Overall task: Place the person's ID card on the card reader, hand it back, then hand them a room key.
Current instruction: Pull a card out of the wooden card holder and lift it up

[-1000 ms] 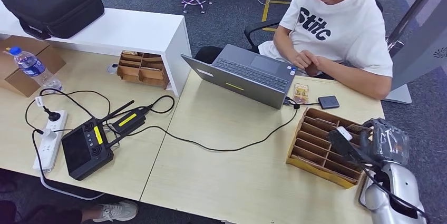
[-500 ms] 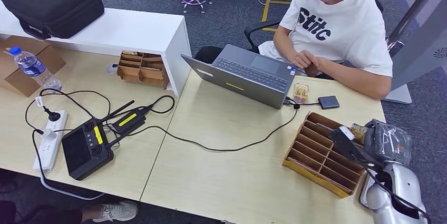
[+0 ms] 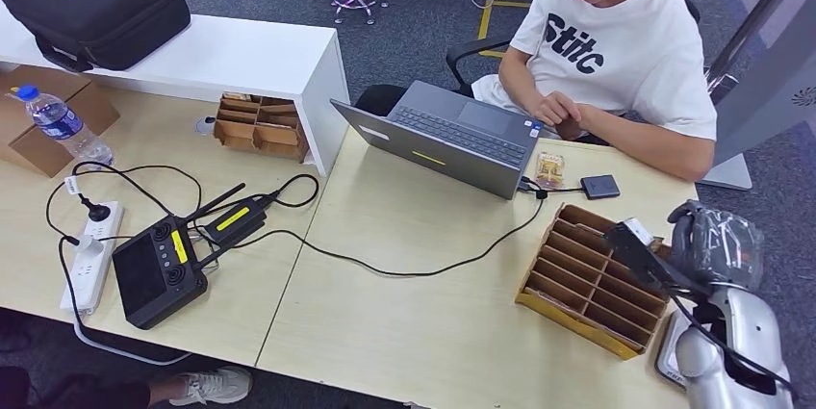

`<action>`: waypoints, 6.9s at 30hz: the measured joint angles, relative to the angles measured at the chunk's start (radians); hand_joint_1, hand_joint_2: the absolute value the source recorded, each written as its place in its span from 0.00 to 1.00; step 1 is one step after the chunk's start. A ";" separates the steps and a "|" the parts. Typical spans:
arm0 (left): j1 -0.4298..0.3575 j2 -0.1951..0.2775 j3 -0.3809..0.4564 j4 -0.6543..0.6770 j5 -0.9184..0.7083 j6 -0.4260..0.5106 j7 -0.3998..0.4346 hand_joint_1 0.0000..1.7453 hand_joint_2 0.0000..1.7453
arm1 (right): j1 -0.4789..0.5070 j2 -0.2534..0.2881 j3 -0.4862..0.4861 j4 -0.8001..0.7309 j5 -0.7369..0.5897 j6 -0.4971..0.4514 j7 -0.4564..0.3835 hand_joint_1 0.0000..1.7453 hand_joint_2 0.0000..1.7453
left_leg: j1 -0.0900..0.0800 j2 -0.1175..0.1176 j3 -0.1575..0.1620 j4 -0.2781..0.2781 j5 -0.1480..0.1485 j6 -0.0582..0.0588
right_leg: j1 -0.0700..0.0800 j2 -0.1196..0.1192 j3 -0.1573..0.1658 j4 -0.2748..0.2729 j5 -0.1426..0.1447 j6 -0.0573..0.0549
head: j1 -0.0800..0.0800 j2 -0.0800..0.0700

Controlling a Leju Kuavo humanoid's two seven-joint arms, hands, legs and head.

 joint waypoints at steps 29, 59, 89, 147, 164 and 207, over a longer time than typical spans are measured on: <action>0.000 0.000 0.000 0.000 -0.013 -0.002 -0.001 0.00 1.00 | -0.080 -0.001 0.081 -0.228 -0.025 0.067 0.003 0.00 1.00 | 0.000 0.000 0.000 0.000 0.000 0.000 | 0.000 0.000 0.000 0.000 0.000 0.000 | 0.000 0.000; -0.002 0.000 0.000 0.000 -0.017 -0.005 -0.001 0.00 1.00 | -0.081 -0.002 0.170 -0.127 -0.038 0.108 0.006 0.00 1.00 | 0.000 0.000 -0.001 0.000 0.000 0.000 | 0.000 0.000 -0.001 0.000 0.000 0.000 | 0.000 0.000; -0.001 0.000 0.013 0.000 -0.002 0.003 -0.010 0.00 1.00 | 0.081 -0.032 0.060 -0.140 -0.114 0.043 -0.043 0.00 1.00 | 0.000 0.000 -0.001 0.000 0.000 0.000 | 0.000 0.000 -0.001 0.000 0.000 0.000 | 0.000 0.000; -0.001 0.000 0.013 0.000 -0.012 0.004 -0.010 0.00 1.00 | 0.057 -0.032 0.008 0.053 -0.092 -0.008 -0.031 0.00 1.00 | 0.000 0.000 0.000 0.000 0.000 0.000 | 0.000 0.000 0.000 0.000 0.000 0.000 | 0.000 0.000; -0.001 0.000 0.013 0.000 -0.012 0.004 -0.010 0.00 1.00 | 0.048 -0.032 0.006 0.069 -0.092 -0.009 -0.032 0.00 1.00 | 0.000 0.000 0.000 0.000 0.000 0.001 | 0.000 0.000 0.000 0.000 0.000 0.000 | 0.000 0.000; -0.001 0.000 0.013 0.000 -0.017 0.004 -0.012 0.00 1.00 | 0.088 -0.017 0.002 -0.051 -0.050 0.015 -0.041 0.00 1.00 | 0.000 0.000 0.000 0.000 -0.001 0.001 | 0.000 0.000 0.000 0.000 0.000 0.000 | 0.000 0.000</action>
